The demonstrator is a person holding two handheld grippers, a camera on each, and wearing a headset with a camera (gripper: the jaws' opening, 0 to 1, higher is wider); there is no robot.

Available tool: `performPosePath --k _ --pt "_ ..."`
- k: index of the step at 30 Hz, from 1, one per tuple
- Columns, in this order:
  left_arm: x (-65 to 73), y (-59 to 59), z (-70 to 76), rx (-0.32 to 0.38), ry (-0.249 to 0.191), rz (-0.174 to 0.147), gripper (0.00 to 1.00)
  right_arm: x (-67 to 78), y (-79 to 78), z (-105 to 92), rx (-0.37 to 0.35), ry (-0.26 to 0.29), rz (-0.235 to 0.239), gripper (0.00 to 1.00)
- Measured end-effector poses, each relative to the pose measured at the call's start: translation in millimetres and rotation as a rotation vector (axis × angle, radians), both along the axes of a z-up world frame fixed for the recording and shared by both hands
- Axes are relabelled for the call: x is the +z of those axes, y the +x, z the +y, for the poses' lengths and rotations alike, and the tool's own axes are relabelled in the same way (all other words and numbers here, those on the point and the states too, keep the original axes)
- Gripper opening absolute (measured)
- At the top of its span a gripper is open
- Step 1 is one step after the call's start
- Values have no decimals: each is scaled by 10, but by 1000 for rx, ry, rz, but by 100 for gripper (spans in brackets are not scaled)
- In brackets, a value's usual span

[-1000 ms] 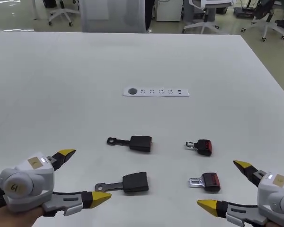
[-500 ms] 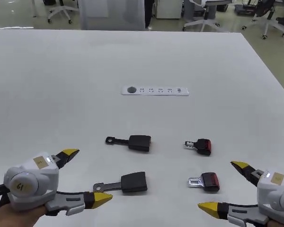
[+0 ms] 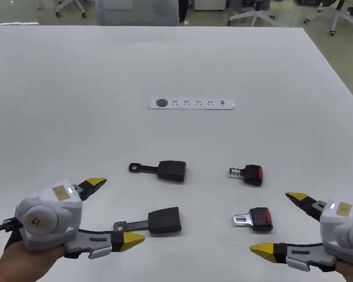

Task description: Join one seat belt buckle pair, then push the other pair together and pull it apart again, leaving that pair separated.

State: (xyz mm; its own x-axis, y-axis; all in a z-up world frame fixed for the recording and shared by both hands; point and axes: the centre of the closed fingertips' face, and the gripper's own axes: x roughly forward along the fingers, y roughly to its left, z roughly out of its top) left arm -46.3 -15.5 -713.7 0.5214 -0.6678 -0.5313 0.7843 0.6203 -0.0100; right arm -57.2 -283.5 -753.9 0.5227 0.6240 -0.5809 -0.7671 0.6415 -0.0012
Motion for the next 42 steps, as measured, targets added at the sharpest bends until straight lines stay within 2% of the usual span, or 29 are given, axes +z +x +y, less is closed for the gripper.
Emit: performPosePath --k 13,17,24,26,28,33,35,39,42 --pt "-215 95 -144 -70 23 28 90 -216 96 -70 77 -36 59 92" --pt "-310 111 -209 -95 36 46 89 -295 133 -73 105 -43 81 92" --pt "-476 97 -305 -137 56 73 86 -399 180 -57 158 -54 116 91" --pt "-532 100 -320 -144 64 69 83 -429 181 -55 167 -63 127 90" --pt "-611 90 -342 -154 67 90 82 -464 166 -36 184 -67 142 90" --pt "-743 79 -409 -182 79 118 82 -524 153 -3 220 -75 168 89" --pt "-780 93 -438 -202 90 111 82 -543 152 -3 234 -80 173 89" --pt "-841 114 -508 -227 94 119 80 -608 157 -27 274 -99 191 86" --pt "-915 100 -548 -261 118 136 78 -633 173 -25 293 -105 200 85"
